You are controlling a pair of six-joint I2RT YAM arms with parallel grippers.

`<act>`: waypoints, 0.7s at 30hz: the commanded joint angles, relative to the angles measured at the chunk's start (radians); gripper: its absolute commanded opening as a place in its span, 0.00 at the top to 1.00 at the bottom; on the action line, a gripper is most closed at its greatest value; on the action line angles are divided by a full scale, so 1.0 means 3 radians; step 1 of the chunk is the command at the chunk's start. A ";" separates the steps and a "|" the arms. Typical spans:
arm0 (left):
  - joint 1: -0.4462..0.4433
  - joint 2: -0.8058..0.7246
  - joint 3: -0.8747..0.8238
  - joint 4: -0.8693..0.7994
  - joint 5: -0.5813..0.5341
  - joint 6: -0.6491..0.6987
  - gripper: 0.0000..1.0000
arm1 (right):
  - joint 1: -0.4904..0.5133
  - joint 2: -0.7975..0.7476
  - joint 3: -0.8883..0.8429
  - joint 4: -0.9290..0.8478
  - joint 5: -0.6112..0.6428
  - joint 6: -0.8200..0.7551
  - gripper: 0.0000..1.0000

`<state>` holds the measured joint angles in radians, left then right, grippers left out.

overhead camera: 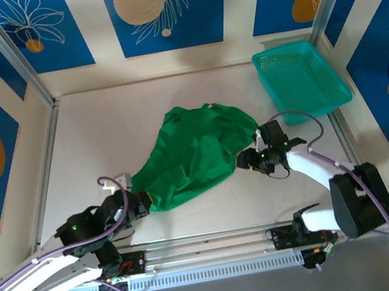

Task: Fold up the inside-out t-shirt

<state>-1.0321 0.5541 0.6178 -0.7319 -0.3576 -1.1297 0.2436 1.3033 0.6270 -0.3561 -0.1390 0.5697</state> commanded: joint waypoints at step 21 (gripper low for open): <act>0.0260 -0.0244 0.0509 -0.0714 -0.0494 0.0333 1.00 | -0.0150 0.0128 0.0408 0.0066 -0.0219 0.0015 1.00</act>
<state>-0.9783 0.4877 0.6586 -0.8818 -0.3870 -1.1160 0.2050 1.4677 0.6968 -0.1928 -0.2966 0.5423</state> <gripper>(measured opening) 0.055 0.052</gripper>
